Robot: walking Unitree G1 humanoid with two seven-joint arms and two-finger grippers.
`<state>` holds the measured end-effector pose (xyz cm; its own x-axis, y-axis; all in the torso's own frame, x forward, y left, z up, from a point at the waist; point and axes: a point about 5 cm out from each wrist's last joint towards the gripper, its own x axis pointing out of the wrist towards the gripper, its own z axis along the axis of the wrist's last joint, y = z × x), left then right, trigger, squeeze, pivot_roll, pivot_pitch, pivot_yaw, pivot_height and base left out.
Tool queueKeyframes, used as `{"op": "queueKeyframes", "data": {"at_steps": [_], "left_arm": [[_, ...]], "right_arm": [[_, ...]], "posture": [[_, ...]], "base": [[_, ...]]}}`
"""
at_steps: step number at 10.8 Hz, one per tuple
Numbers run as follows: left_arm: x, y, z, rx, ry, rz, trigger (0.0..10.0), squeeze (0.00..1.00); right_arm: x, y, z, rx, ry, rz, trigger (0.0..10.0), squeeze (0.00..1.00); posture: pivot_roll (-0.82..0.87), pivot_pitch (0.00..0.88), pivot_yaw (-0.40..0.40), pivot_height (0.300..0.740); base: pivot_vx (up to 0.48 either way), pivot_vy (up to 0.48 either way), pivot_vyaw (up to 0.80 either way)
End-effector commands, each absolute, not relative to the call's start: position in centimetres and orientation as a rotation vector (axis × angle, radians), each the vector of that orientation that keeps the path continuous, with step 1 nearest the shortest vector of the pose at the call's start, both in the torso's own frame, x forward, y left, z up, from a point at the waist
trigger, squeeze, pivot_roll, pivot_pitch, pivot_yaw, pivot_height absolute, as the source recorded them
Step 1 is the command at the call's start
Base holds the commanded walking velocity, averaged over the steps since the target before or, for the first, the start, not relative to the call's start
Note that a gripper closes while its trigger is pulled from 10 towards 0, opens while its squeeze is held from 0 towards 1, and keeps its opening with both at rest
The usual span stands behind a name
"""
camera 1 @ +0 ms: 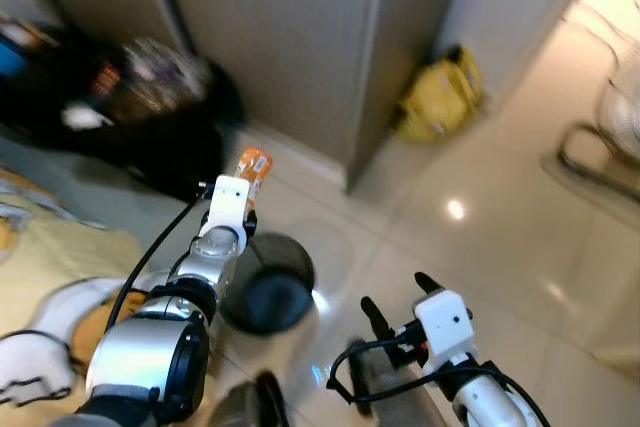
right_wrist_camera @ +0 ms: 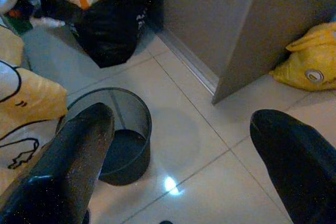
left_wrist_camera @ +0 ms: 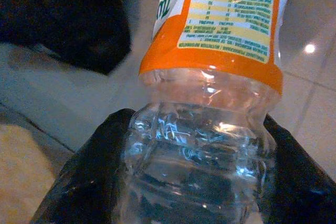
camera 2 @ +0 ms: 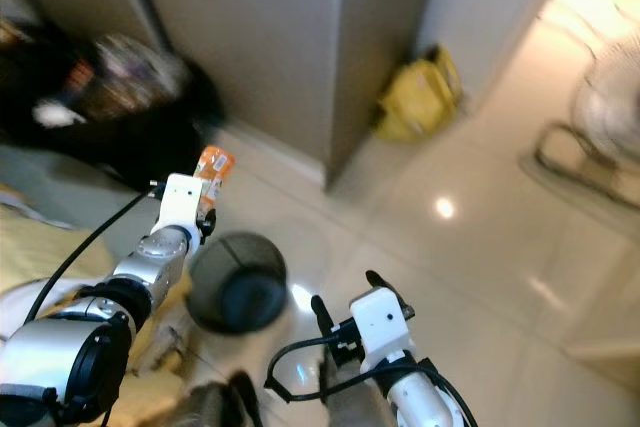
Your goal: Clean up the room
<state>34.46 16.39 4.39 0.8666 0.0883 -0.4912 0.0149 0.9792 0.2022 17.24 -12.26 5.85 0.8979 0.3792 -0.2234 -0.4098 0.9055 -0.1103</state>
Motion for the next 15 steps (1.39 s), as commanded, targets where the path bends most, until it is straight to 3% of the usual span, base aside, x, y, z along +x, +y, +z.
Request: {"op": "queueKeyframes", "data": {"at_steps": [1, 3, 4, 13, 14, 15], "left_arm": [[33.5, 16.4, 3.1, 0.179, 0.584, 0.046, 10.0, 0.0], [32.4, 16.3, 1.7, 0.246, 0.65, 0.036, 10.0, 0.0], [32.3, 16.5, 1.6, 0.268, 0.658, 0.051, 10.0, 1.0], [34.1, 16.1, 3.8, 0.156, 0.587, 0.052, 10.0, 1.0], [35.0, 16.0, 5.0, 0.124, 0.531, 0.034, 10.0, 0.0], [35.2, 16.0, 5.4, 0.117, 0.511, 0.024, 10.0, 0.0]], "right_arm": [[16.7, -12.5, 5.8, -0.151, 0.228, 0.419, 10.0, 0.0], [16.0, -12.9, 6.3, -0.161, 0.252, 0.425, 10.0, 0.0], [15.9, -13.0, 6.4, -0.163, 0.263, 0.424, 10.0, 0.0], [17.8, -13.2, 6.7, -0.168, 0.28, 0.45, 10.0, 0.0], [19.1, -13.1, 7.1, -0.168, 0.241, 0.438, 10.0, 0.0], [19.4, -13.1, 7.2, -0.167, 0.232, 0.433, 10.0, 0.0]], "posture": [[-0.53, 0.376, 0.035, 0.74], [-0.55, 0.391, 0.019, 0.74], [-0.55, 0.39, 0.02, 0.74], [-0.51, 0.344, 0.019, 0.74], [-0.49, 0.302, 0.023, 0.74], [-0.49, 0.302, 0.023, 0.74]], "base": [[0.0, 0.0, 0.0], [0.0, 0.0, 0.0], [0.0, 0.0, 0.0], [0.0, 0.0, 0.0], [0.0, 0.0, 0.0], [0.0, 0.0, 0.0]]}}
